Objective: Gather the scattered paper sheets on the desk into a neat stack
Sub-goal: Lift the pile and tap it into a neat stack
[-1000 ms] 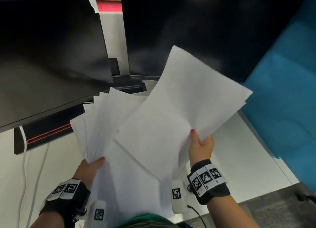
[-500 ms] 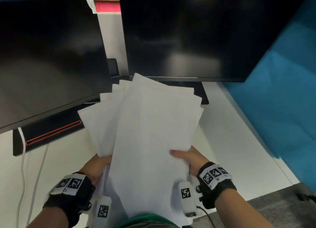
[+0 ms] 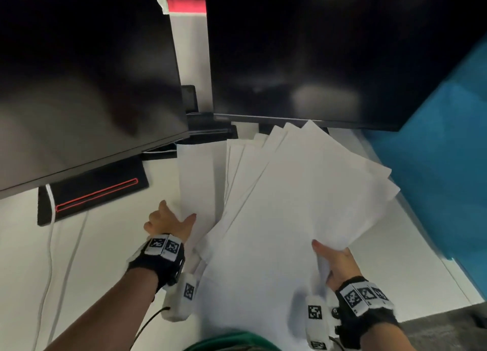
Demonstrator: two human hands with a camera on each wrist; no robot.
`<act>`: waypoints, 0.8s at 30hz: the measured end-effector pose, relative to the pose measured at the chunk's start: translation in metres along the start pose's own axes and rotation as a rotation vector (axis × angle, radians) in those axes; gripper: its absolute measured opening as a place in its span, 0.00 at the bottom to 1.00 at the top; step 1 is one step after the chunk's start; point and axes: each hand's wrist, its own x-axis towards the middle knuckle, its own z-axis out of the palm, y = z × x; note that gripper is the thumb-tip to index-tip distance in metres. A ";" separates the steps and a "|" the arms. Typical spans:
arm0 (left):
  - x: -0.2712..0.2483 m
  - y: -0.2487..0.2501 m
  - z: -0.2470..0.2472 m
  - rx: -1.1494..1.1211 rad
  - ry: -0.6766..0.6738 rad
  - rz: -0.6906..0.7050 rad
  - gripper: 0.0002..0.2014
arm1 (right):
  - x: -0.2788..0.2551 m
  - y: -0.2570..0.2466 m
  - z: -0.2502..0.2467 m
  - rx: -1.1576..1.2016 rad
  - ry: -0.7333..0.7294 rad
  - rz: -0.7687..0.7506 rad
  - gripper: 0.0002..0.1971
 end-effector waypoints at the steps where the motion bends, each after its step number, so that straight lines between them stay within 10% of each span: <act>1: -0.002 0.006 0.005 0.026 -0.007 0.015 0.47 | 0.000 -0.001 -0.001 -0.002 -0.001 -0.004 0.09; 7: -0.009 0.024 0.029 0.102 -0.169 0.302 0.58 | 0.002 -0.007 0.000 -0.006 -0.034 -0.036 0.10; 12: 0.003 0.001 0.017 -0.216 -0.253 0.262 0.59 | 0.007 -0.007 0.004 -0.026 -0.031 0.020 0.12; 18: -0.021 -0.022 -0.007 -0.522 -0.635 0.042 0.11 | 0.011 -0.009 0.031 -0.139 -0.060 -0.008 0.22; 22: -0.035 -0.014 -0.013 -0.798 -0.744 -0.001 0.16 | 0.008 -0.009 0.047 -0.241 -0.100 -0.015 0.20; 24: -0.030 -0.018 -0.005 -0.758 -0.678 0.077 0.40 | 0.002 -0.011 0.050 -0.203 -0.141 0.021 0.15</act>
